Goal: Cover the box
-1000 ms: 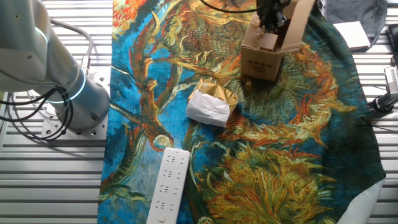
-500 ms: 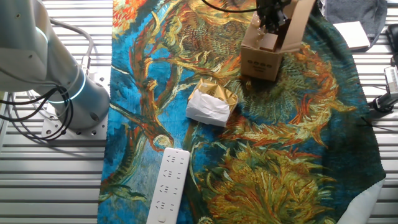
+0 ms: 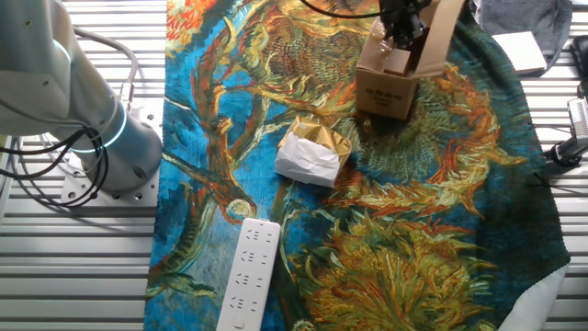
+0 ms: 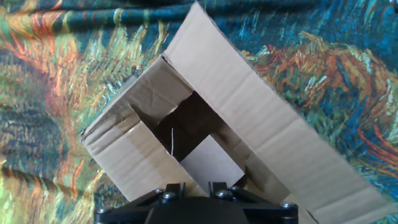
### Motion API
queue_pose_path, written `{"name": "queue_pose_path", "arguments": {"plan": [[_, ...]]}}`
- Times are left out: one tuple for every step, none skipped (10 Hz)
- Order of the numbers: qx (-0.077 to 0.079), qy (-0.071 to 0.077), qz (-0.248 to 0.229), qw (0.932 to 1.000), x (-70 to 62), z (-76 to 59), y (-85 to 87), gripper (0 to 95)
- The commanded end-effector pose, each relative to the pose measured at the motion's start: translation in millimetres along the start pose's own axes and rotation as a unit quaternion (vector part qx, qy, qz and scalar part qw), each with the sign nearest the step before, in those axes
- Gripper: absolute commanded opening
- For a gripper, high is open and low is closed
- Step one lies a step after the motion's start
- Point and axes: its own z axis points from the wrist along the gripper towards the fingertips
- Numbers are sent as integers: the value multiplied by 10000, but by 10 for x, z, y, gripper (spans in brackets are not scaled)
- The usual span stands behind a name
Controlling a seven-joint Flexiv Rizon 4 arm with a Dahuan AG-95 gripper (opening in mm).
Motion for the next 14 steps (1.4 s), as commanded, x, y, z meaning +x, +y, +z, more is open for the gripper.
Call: {"name": "queue_pose_path", "arguments": {"plan": [[-3,-1,-50,10000,3,-120,6,190],[-10,14,-98,10000,8,-270,13,190],[-21,27,-129,9999,20,-388,19,190],[-33,40,-160,9999,36,-489,32,190],[-67,81,-169,9998,45,-640,78,190],[-115,152,-150,9997,44,-758,132,190],[-153,183,-117,9996,38,-823,173,190],[-194,251,-78,9995,13,-923,263,190],[-206,279,-83,9994,-19,-993,377,190],[-192,301,-81,9993,-30,-1002,458,190],[-196,298,-87,9993,-25,-989,538,190],[-170,271,-104,9994,15,-924,697,190],[-162,253,-95,9995,66,-885,784,190],[-148,242,-86,9996,154,-838,859,190]]}}
